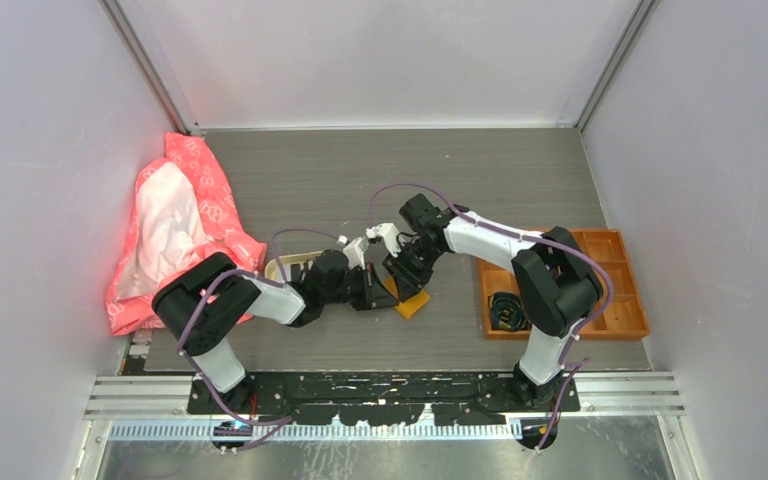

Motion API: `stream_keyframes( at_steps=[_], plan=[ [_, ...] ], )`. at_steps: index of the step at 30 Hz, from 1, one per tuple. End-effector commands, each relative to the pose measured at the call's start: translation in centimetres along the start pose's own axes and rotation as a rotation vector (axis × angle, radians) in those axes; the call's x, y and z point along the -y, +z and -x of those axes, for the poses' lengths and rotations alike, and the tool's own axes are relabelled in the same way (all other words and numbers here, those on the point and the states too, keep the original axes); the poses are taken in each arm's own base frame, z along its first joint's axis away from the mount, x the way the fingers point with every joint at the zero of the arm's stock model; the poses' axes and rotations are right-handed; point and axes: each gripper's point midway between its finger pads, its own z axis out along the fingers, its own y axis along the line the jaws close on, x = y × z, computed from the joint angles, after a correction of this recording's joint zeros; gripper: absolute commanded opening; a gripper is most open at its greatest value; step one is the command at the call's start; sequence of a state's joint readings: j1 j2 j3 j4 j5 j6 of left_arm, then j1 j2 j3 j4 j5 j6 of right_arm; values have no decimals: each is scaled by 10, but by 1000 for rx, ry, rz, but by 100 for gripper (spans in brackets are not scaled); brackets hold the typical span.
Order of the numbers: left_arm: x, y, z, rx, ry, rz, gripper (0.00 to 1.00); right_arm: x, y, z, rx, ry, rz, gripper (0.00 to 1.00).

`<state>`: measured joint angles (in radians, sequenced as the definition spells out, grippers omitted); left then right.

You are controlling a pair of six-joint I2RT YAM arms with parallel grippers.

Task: Put the credit cards into the card holder
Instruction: Close the card holder at the center of the board, then reset both arms

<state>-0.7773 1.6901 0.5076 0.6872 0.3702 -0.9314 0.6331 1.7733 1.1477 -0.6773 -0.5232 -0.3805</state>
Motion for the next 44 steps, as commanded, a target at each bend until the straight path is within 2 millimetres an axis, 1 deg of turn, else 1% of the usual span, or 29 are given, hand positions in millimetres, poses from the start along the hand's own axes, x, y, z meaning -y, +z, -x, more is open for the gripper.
stream_keyframes(
  at_steps=[1, 2, 4, 7, 11, 14, 15, 16, 17, 18, 19, 20, 21, 22, 23, 25, 27, 28, 29, 30, 33, 35, 39, 42, 44],
  plan=[
    [2, -4, 18, 70, 73, 36, 3, -13, -28, 26, 97, -59, 13, 43],
    [3, -6, 20, 73, 76, 40, 5, -17, -38, 32, 131, -69, 25, 46],
    [10, -13, 25, 85, 90, 45, 10, -24, -55, 38, 180, -83, 53, 50],
    [16, -24, 31, 100, 112, 69, 16, -24, -78, 42, 242, -99, 45, 54],
    [29, -41, 38, 114, 149, 78, 24, -21, -106, 42, 303, -122, 12, 58],
    [50, -61, 47, 138, 203, 50, 30, -3, -135, 43, 314, -104, -146, 66],
    [56, -69, 50, 151, 240, 49, 34, 5, -150, 47, 330, -102, -223, 70],
    [69, -82, 59, 183, 283, 36, 39, 16, -165, 47, 348, -91, -300, 77],
    [76, -94, 65, 207, 326, 39, 45, 28, -183, 47, 379, -71, -395, 85],
    [83, -106, 71, 234, 374, 45, 52, 38, -203, 49, 420, -37, -485, 98],
    [90, -119, 78, 266, 418, 50, 64, 48, -222, 48, 467, 8, -563, 99],
    [94, -132, 84, 297, 457, 65, 75, 58, -242, 47, 528, 84, -644, 100],
    [98, -145, 90, 330, 483, 82, 88, 67, -264, 48, 608, 173, -732, 99],
    [99, -159, 98, 373, 497, 119, 98, 70, -284, 45, 676, 251, -791, 99],
    [100, -173, 104, 405, 495, 151, 99, 64, -296, 45, 723, 270, -805, 100],
    [107, -200, 114, 459, 484, 198, 100, 41, -313, 49, 772, 254, -768, 100],
    [120, -219, 117, 473, 481, 197, 100, 19, -325, 53, 796, 228, -726, 100],
    [124, -226, 116, 462, 481, 198, 100, 12, -332, 55, 818, 228, -721, 99],
    [135, -236, 118, 467, 484, 185, 99, 7, -338, 56, 839, 239, -722, 100],
    [141, -242, 118, 460, 483, 184, 99, 4, -350, 57, 878, 272, -746, 100],
    [154, -258, 116, 446, 483, 176, 97, 4, -389, 51, 1039, 511, -843, 100],
    [159, -267, 116, 446, 485, 173, 97, -5, -403, 44, 1067, 516, -880, 99],
    [165, -281, 114, 464, 489, 170, 97, -20, -416, 36, 1096, 534, -893, 99],
    [168, -289, 113, 474, 484, 163, 97, -33, -416, 36, 1085, 483, -867, 99],
    [171, -294, 110, 477, 484, 149, 98, -36, -416, 36, 1086, 485, -853, 99]
  ],
)
